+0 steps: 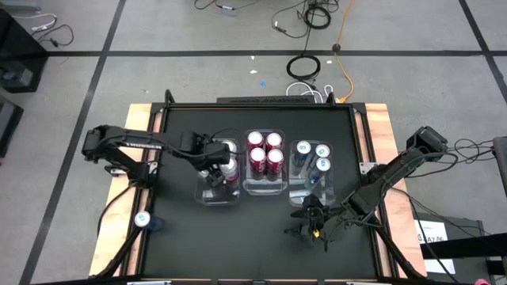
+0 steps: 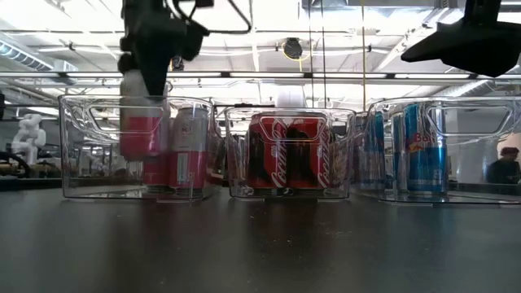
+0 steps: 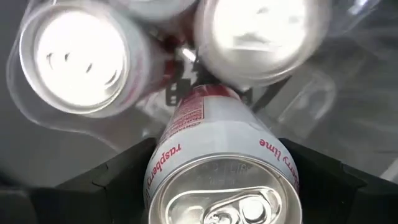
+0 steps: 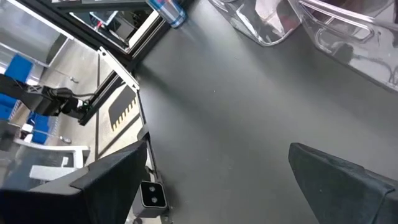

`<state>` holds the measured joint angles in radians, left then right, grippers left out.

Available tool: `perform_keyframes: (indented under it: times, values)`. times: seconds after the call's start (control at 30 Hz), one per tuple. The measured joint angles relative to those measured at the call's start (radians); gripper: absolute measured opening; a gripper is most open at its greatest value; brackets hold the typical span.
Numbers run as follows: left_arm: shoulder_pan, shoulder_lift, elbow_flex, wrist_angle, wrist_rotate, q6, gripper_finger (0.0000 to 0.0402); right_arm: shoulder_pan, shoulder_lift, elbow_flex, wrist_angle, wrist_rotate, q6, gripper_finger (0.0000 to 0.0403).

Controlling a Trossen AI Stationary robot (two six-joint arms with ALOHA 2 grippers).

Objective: Sort soda cans
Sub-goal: Put the white orange soda can into the middle left transparent bin, then put the silver blue soda can into the middle right transparent bin

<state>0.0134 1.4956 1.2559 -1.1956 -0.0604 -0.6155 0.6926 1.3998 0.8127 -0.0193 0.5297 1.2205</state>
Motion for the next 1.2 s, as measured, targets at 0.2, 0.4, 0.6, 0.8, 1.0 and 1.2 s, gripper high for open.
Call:
perform_keyframes:
  times: [0.2, 0.4, 0.6, 0.8, 1.0, 1.2]
  values:
    - [0.055, 0.0, -0.106, 0.06, 0.0, 0.038, 0.032, -0.004, 0.0, 0.0, 0.0, 0.002, 0.031, 0.0384]
    - [0.086, 0.0, -0.151, 0.14, -0.001, 0.053, 0.032, -0.009, 0.0, 0.0, 0.0, 0.046, 0.052, 0.0384]
    - [0.091, 0.0, -0.153, 0.15, -0.009, 0.048, 0.0322, -0.013, 0.0, 0.0, 0.0, 0.051, 0.052, 0.0384]
    - [0.091, 0.0, -0.153, 0.18, -0.018, 0.048, 0.0337, -0.013, 0.0, 0.0, 0.0, 0.05, 0.046, 0.0384]
    - [0.091, 0.0, -0.153, 0.203, -0.026, 0.045, 0.0348, -0.013, 0.0, 0.0, 0.0, 0.045, 0.036, 0.0384]
    - [0.091, 0.0, -0.153, 0.204, -0.027, -0.005, 0.0372, -0.013, 0.0, 0.0, 0.0, 0.041, 0.021, 0.0384]
